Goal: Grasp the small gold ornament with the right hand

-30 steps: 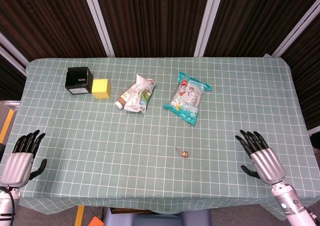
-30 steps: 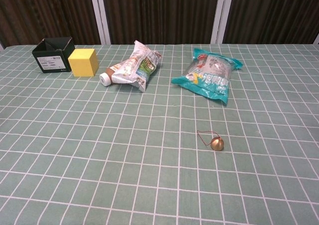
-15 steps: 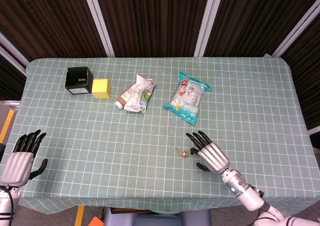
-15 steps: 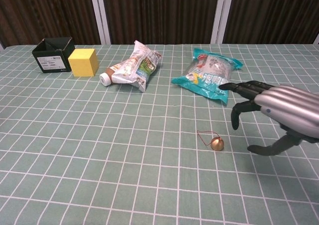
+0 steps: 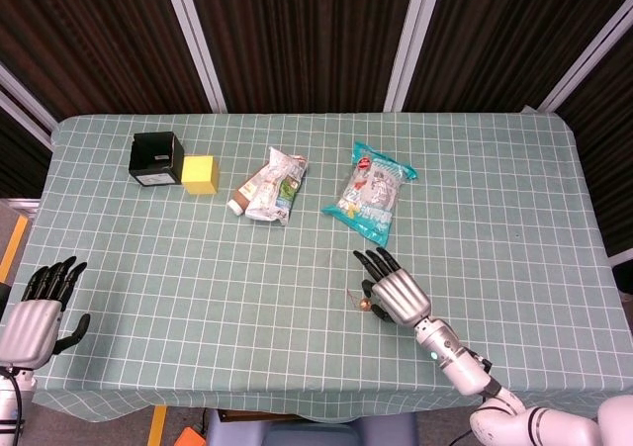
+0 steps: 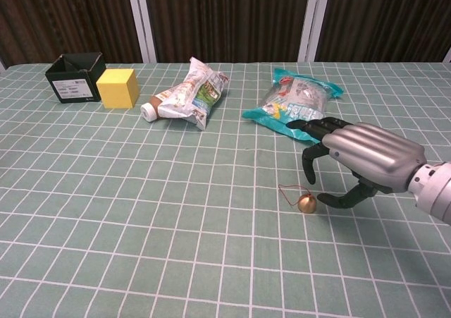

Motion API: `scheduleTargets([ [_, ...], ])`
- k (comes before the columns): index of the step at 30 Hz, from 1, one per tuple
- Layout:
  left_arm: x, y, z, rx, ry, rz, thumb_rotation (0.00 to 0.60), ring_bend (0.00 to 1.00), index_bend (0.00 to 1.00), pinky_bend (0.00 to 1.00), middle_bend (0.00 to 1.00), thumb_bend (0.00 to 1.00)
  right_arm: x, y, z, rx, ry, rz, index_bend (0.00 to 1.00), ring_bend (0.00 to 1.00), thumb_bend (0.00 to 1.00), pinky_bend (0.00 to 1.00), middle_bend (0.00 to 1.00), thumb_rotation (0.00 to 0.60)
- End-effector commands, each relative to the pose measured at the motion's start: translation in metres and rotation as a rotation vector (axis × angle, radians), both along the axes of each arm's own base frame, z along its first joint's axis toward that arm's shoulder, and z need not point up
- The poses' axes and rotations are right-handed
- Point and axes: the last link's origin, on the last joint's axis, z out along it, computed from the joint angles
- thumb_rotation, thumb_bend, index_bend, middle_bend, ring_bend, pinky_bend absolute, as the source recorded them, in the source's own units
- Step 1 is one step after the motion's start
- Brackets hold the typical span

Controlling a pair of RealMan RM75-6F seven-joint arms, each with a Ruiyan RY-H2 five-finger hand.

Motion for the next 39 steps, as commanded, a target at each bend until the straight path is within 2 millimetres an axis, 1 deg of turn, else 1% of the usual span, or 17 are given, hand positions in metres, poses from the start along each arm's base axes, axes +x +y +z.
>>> scheduleTargets([
  [1, 0.000, 0.000, -0.001, -0.005, 0.004, 0.001, 0.600, 0.00, 0.00, 0.07, 0.00, 0.42, 0.000, -0.001, -0.002, 0.006, 0.003, -0.002, 0.66, 0.00, 0.42, 0.00, 0.07, 0.600],
  [9, -0.001, 0.001, -0.002, -0.011, 0.011, 0.007, 0.600, 0.00, 0.00, 0.07, 0.00, 0.42, -0.001, -0.004, -0.006, 0.014, 0.004, -0.012, 0.67, 0.00, 0.42, 0.00, 0.08, 0.600],
  [19, -0.001, 0.001, -0.002, -0.012, 0.026, 0.009, 0.600, 0.00, 0.00, 0.07, 0.00, 0.42, 0.002, -0.003, -0.012, 0.033, 0.004, -0.008, 0.67, 0.00, 0.44, 0.00, 0.08, 0.600],
  [24, -0.002, 0.001, -0.002, -0.016, 0.026, 0.010, 0.600, 0.00, 0.00, 0.07, 0.00, 0.42, 0.003, -0.003, -0.013, 0.037, 0.006, -0.009, 0.67, 0.00, 0.48, 0.00, 0.09, 0.600],
  [28, -0.002, 0.001, -0.001, -0.018, 0.024, 0.012, 0.600, 0.00, 0.00, 0.07, 0.00, 0.42, 0.003, -0.003, -0.013, 0.034, 0.006, -0.008, 0.69, 0.00, 0.50, 0.00, 0.09, 0.600],
  [36, -0.002, 0.001, -0.001, -0.018, 0.022, 0.014, 0.600, 0.00, 0.00, 0.06, 0.00, 0.42, 0.004, -0.002, -0.014, 0.035, 0.002, -0.009, 0.71, 0.00, 0.51, 0.00, 0.11, 0.600],
  [39, -0.002, 0.001, -0.001, -0.018, 0.024, 0.013, 0.600, 0.00, 0.00, 0.07, 0.00, 0.42, 0.004, -0.002, -0.012, 0.031, -0.005, -0.008, 0.73, 0.00, 0.54, 0.00, 0.12, 0.600],
])
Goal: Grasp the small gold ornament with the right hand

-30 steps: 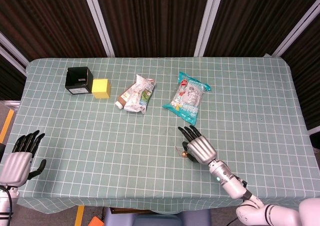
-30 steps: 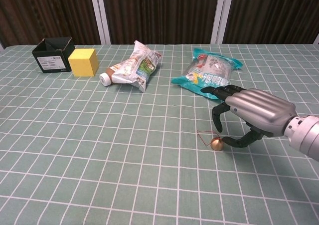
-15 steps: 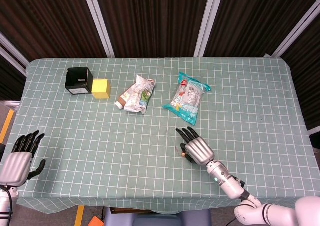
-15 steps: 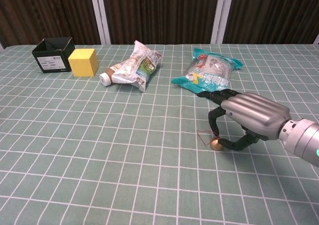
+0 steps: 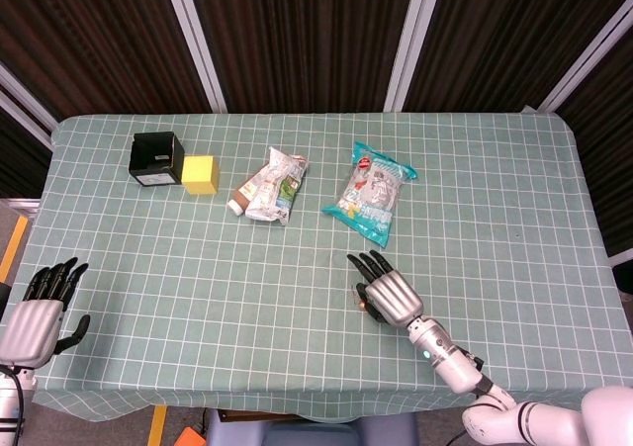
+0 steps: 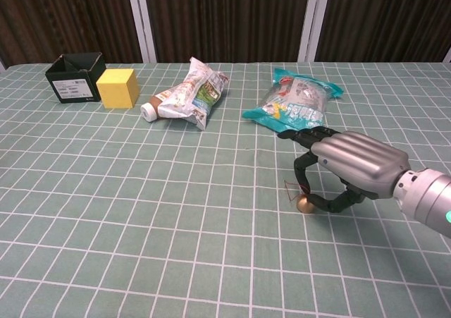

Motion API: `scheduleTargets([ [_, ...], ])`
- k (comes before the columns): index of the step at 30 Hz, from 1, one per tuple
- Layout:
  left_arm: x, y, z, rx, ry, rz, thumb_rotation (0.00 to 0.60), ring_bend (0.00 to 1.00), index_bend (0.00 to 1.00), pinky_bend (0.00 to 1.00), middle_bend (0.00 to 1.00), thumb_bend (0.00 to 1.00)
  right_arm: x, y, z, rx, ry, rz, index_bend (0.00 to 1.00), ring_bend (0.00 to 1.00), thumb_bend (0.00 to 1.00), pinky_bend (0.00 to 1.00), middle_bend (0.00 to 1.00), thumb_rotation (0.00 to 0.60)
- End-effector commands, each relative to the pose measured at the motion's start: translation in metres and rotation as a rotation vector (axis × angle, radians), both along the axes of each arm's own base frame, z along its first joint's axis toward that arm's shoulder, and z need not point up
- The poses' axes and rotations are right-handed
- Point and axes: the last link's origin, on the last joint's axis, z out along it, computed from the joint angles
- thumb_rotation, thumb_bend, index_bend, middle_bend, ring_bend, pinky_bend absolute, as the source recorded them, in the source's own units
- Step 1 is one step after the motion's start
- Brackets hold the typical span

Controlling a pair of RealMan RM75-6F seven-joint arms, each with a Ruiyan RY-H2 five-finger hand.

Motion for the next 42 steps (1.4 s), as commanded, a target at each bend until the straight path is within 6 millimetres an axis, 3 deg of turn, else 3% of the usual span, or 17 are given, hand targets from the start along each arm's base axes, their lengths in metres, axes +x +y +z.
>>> scheduleTargets([
  [1, 0.000, 0.000, 0.000, -0.002, 0.002, 0.000, 0.600, 0.00, 0.00, 0.07, 0.00, 0.42, 0.001, 0.000, 0.002, -0.004, -0.013, 0.000, 0.74, 0.00, 0.54, 0.00, 0.13, 0.600],
  [7, 0.001, -0.001, 0.001, 0.003, -0.002, -0.003, 0.600, 0.00, 0.00, 0.07, 0.00, 0.43, 0.018, 0.005, 0.012, -0.012, -0.100, 0.030, 0.75, 0.00, 0.54, 0.00, 0.13, 0.600],
  [13, 0.000, 0.000, 0.000, 0.002, 0.011, 0.000, 0.600, 0.00, 0.00, 0.07, 0.00, 0.43, 0.060, 0.001, 0.016, -0.023, -0.179, 0.098, 0.75, 0.00, 0.54, 0.00, 0.13, 0.600],
  [18, 0.001, -0.003, 0.001, 0.001, 0.008, 0.000, 0.600, 0.00, 0.00, 0.07, 0.00, 0.43, 0.024, 0.006, 0.035, -0.053, -0.066, 0.029, 0.75, 0.00, 0.54, 0.00, 0.13, 0.600],
  [20, 0.001, -0.004, 0.000, -0.003, 0.004, 0.001, 0.600, 0.00, 0.00, 0.07, 0.00, 0.43, 0.019, 0.011, 0.040, -0.051, -0.084, 0.010, 0.74, 0.00, 0.54, 0.00, 0.13, 0.600],
  [26, 0.001, -0.003, 0.004, 0.004, -0.006, -0.004, 0.600, 0.00, 0.00, 0.07, 0.00, 0.43, 0.040, 0.006, 0.024, -0.026, -0.104, 0.045, 0.73, 0.00, 0.54, 0.00, 0.13, 0.600],
  [31, 0.000, -0.004, 0.007, 0.013, -0.006, -0.001, 0.600, 0.00, 0.00, 0.07, 0.00, 0.43, 0.028, 0.012, 0.023, -0.038, -0.107, 0.014, 0.73, 0.00, 0.54, 0.00, 0.13, 0.600],
  [42, -0.001, -0.002, 0.006, 0.010, -0.014, 0.006, 0.600, 0.00, 0.00, 0.07, 0.00, 0.43, 0.028, 0.003, -0.006, -0.006, -0.069, -0.002, 0.73, 0.00, 0.54, 0.00, 0.13, 0.600],
])
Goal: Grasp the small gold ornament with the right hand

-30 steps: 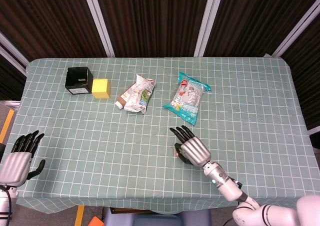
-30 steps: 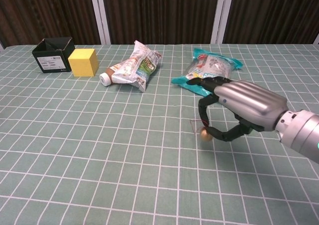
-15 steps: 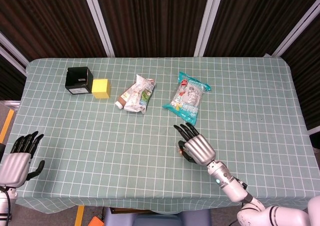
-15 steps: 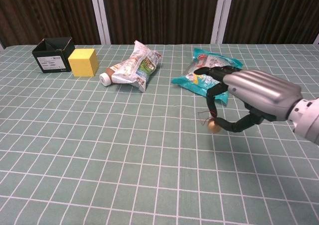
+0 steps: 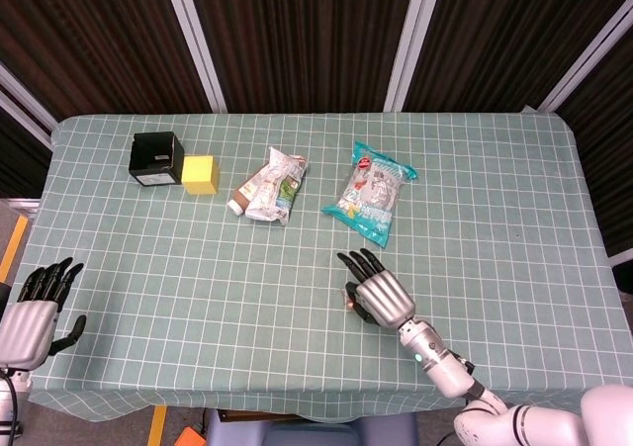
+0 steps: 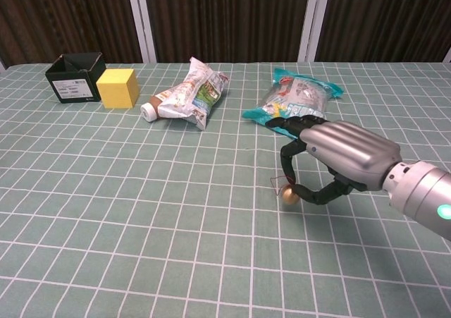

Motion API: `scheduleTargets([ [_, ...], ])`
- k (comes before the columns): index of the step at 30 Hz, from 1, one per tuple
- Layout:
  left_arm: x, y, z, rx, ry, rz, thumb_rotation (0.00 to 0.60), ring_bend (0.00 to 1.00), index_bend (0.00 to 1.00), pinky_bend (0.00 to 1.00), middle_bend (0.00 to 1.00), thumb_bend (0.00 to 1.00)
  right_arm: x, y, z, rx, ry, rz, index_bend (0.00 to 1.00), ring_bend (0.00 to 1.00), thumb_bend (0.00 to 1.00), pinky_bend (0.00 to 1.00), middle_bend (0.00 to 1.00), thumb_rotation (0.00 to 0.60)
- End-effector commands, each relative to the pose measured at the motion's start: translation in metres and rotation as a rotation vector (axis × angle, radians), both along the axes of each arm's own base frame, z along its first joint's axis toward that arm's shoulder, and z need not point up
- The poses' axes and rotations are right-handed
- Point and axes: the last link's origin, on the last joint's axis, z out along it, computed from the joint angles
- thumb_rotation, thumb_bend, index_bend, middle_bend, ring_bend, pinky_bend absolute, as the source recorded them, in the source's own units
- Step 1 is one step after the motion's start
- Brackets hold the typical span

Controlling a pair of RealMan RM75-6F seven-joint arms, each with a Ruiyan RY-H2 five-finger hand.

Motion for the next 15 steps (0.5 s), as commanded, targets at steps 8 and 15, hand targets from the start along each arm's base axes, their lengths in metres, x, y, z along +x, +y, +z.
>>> scheduleTargets([
  [8, -0.002, 0.002, 0.000, 0.000, -0.002, 0.006, 0.600, 0.00, 0.00, 0.07, 0.00, 0.43, -0.006, 0.000, -0.016, 0.017, 0.042, -0.009, 0.68, 0.00, 0.54, 0.00, 0.13, 0.600],
  [15, -0.005, 0.003, 0.001, 0.000, -0.004, 0.023, 0.600, 0.00, 0.00, 0.07, 0.00, 0.43, -0.011, 0.005, -0.015, 0.025, 0.080, -0.017, 0.33, 0.00, 0.54, 0.00, 0.07, 0.600],
])
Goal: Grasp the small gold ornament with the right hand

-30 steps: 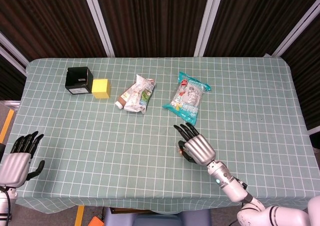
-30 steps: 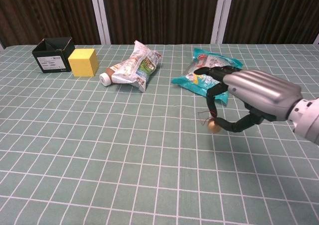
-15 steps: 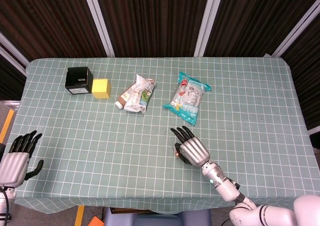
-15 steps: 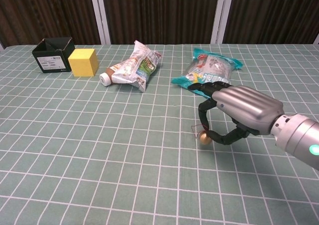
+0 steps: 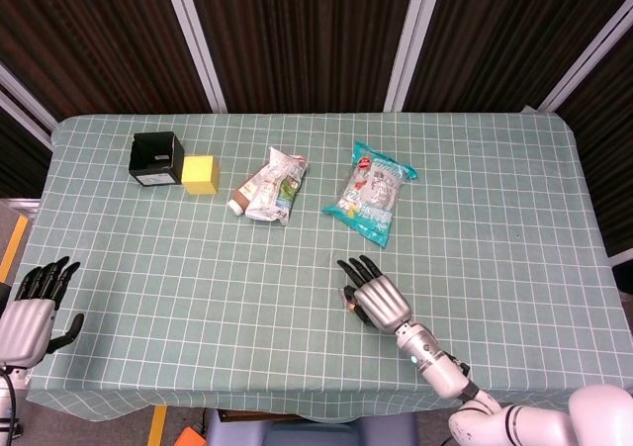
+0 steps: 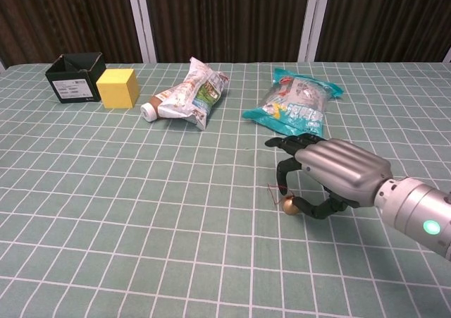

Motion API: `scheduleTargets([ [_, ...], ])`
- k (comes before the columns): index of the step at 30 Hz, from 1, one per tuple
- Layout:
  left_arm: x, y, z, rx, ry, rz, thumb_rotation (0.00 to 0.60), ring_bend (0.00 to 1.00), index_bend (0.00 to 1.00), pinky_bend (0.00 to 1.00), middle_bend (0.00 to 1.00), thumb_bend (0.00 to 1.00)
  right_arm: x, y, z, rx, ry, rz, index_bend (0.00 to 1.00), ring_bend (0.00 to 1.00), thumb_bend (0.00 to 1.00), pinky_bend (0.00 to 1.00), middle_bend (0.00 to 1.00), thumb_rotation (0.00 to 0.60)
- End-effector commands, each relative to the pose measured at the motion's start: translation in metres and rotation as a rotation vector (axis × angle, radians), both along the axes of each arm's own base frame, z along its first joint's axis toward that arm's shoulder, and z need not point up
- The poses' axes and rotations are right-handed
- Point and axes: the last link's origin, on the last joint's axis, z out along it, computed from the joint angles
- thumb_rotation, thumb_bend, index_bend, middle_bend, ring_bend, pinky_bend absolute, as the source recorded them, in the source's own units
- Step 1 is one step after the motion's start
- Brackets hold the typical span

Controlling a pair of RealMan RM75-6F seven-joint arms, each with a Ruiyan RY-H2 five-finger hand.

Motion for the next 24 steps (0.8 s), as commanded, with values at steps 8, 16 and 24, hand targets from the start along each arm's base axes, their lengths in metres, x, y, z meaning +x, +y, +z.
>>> scheduleTargets([
  [8, 0.000, -0.002, 0.007, 0.027, -0.007, -0.002, 0.600, 0.00, 0.00, 0.07, 0.00, 0.43, -0.027, 0.064, 0.095, -0.195, 0.000, 0.014, 0.01, 0.00, 0.41, 0.00, 0.00, 0.600],
  [16, 0.004, -0.005, -0.001, 0.008, 0.017, -0.029, 0.600, 0.00, 0.00, 0.07, 0.00, 0.42, -0.102, 0.117, 0.201, -0.477, -0.009, -0.247, 0.00, 0.00, 0.38, 0.00, 0.00, 0.600],
  [24, 0.011, -0.008, -0.010, -0.007, 0.041, -0.053, 0.600, 0.00, 0.00, 0.07, 0.00, 0.43, -0.114, 0.115, 0.215, -0.492, -0.037, -0.262, 0.00, 0.00, 0.37, 0.00, 0.00, 0.600],
])
